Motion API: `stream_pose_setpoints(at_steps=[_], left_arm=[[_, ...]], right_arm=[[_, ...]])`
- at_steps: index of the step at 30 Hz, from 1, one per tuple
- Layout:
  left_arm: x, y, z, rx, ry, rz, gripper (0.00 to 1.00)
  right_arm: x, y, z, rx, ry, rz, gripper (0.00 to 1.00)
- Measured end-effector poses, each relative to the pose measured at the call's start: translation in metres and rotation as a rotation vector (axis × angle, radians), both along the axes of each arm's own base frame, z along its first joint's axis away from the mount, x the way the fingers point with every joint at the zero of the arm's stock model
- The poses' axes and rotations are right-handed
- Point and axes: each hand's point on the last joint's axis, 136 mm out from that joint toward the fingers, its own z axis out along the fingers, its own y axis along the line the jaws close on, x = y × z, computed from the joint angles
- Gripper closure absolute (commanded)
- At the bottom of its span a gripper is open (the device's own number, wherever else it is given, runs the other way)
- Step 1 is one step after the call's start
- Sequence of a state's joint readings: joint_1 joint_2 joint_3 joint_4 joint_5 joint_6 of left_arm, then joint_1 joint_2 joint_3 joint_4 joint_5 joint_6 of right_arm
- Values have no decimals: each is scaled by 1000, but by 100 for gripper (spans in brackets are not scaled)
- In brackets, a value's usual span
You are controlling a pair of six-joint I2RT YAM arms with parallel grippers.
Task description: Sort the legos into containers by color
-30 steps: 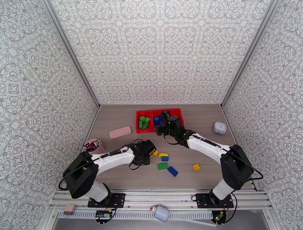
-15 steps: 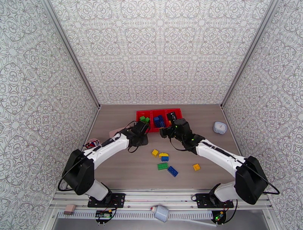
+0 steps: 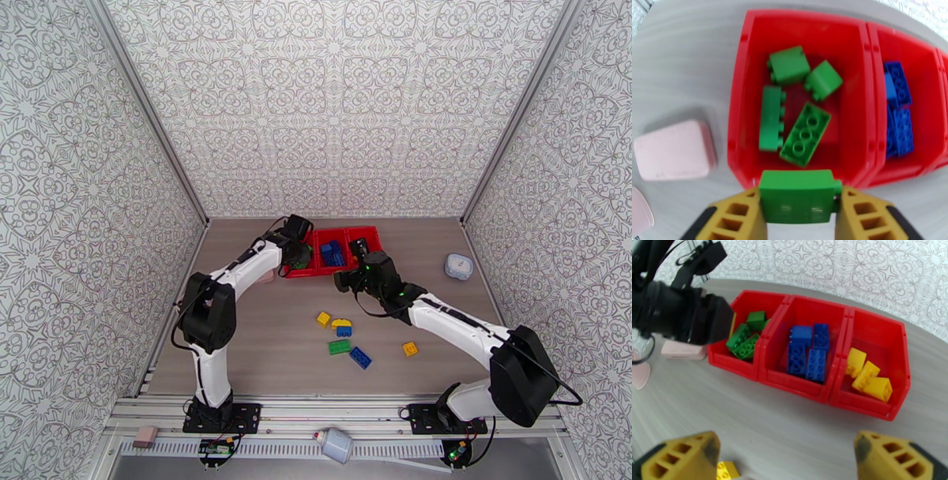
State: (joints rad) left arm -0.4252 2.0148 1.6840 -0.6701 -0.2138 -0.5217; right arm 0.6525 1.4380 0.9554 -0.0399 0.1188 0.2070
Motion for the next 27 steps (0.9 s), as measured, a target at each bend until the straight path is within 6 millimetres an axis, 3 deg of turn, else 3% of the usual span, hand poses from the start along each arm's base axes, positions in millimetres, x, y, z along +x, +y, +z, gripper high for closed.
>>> stream_pose_setpoints(at_steps=[7,13,17,21,27], left_arm=[[33,-5,-13,0,6,-7,54],[33,-7,-22,1,41,-21,46],[32,-7,-19,2,43,-36,35],[14,-3,-8,-5,44,-52,27],[-26,5,46,-35,-37,-71,18]], right_arm=[[-3,-2,-3,-9,16,-2,7],[-6,-6,-9,-32,39,-9,6],[-9,-9,-12,-44,55,-10,6],[-14,-12,-22,-72,92,-9,6],[-23,-19,-25,-118,113,9,6]])
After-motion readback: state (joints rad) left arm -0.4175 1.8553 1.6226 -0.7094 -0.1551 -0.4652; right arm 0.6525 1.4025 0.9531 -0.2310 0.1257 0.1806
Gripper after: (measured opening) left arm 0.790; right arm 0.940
